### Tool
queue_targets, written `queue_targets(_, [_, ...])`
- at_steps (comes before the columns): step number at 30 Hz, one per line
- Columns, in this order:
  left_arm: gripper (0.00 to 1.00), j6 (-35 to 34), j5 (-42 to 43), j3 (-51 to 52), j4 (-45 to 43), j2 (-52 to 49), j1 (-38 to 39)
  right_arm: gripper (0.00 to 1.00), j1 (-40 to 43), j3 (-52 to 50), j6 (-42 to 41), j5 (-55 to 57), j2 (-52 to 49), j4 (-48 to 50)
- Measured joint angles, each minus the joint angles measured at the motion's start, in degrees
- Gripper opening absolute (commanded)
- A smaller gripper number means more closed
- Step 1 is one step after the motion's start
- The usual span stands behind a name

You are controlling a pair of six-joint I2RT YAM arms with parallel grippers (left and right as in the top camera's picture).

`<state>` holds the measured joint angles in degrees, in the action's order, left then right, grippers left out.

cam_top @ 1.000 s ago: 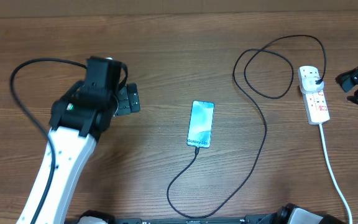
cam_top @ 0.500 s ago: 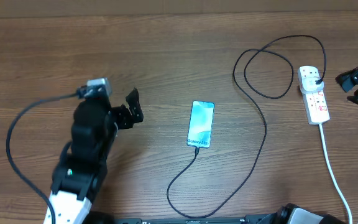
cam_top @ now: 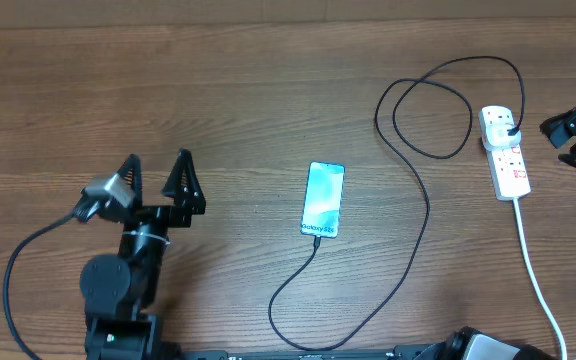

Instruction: Plug charger to phone and switch on socket

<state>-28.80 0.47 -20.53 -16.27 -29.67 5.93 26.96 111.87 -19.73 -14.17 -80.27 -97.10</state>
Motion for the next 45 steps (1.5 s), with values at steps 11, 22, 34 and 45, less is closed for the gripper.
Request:
queue_targets(11, [1.00, 13.90, 5.35, 1.62, -3.80, 5.07, -3.17, 1.00, 0.00, 0.00, 0.02, 0.00, 0.00, -0.02])
queue_targets(22, [1.00, 29.09, 11.56, 1.88, 0.66, 9.79, -3.82, 1.00, 0.00, 0.00, 0.02, 0.00, 0.00, -0.04])
queue_targets(34, [1.00, 27.10, 6.40, 12.37, -3.76, 19.67, -3.82, 1.00, 0.00, 0.00, 0.02, 0.00, 0.00, -0.02])
queue_targets(45, [1.00, 19.45, 1.60, 20.04, -2.58, 25.57, -3.85, 1.00, 0.00, 0.00, 0.00, 0.00, 0.00, -0.02])
